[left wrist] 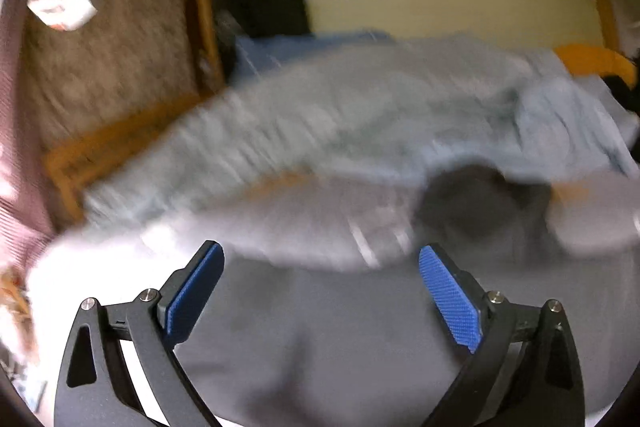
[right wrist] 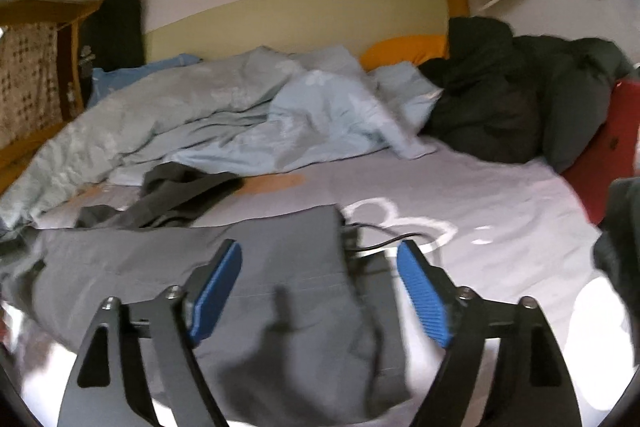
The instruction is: Fold large clothes
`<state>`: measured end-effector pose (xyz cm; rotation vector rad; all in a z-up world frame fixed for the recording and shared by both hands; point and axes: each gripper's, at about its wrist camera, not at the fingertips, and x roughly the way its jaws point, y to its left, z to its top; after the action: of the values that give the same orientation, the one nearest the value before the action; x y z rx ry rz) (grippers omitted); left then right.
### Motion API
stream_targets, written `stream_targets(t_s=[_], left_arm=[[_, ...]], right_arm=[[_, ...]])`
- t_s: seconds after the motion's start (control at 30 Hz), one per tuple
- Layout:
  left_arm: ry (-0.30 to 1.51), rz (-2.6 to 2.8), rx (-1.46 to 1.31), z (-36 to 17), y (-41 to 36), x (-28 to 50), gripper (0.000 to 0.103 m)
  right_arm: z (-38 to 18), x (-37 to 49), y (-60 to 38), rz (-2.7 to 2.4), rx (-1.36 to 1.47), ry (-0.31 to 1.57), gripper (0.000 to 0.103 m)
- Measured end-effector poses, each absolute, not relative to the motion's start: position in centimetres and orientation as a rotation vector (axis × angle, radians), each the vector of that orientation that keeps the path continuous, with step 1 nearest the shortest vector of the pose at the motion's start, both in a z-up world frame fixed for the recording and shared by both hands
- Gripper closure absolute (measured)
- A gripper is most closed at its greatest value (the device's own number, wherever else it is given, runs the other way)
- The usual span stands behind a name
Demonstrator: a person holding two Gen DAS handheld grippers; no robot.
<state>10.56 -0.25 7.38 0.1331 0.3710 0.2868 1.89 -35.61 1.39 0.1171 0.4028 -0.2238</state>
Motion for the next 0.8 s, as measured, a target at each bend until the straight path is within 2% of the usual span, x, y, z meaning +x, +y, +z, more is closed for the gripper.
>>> stream_targets(t_s=[0.13,0.27,0.47,0.67,0.8], left_arm=[[0.215,0.197,0.086,15.6,-0.4,8.4,0.004],[0.239,0.122,0.156,18.9,-1.7,10.3,0.001],[0.355,-0.052,0.281,15.1,-6.5,15.2,0.001],[0.461,-0.074,0.456,10.8,-15.9,20.1,0.001],[0.595,-0.114,0.586,7.0,-21.6,24.8,0.001]], right_arm=[[1.5,3.1,-37.6,-0.294,0.179,0.462,0.02],[1.8,3.3,-39.6,-0.314,0.221,0.482,0.02],[1.7,3.0,-44.0,-0.264,0.3,0.528,0.019],[3.4,3.1,-47.0,-0.342,0.356,0.47,0.019],[3.2,3.5,-47.6,-0.36,0.342,0.482,0.019]])
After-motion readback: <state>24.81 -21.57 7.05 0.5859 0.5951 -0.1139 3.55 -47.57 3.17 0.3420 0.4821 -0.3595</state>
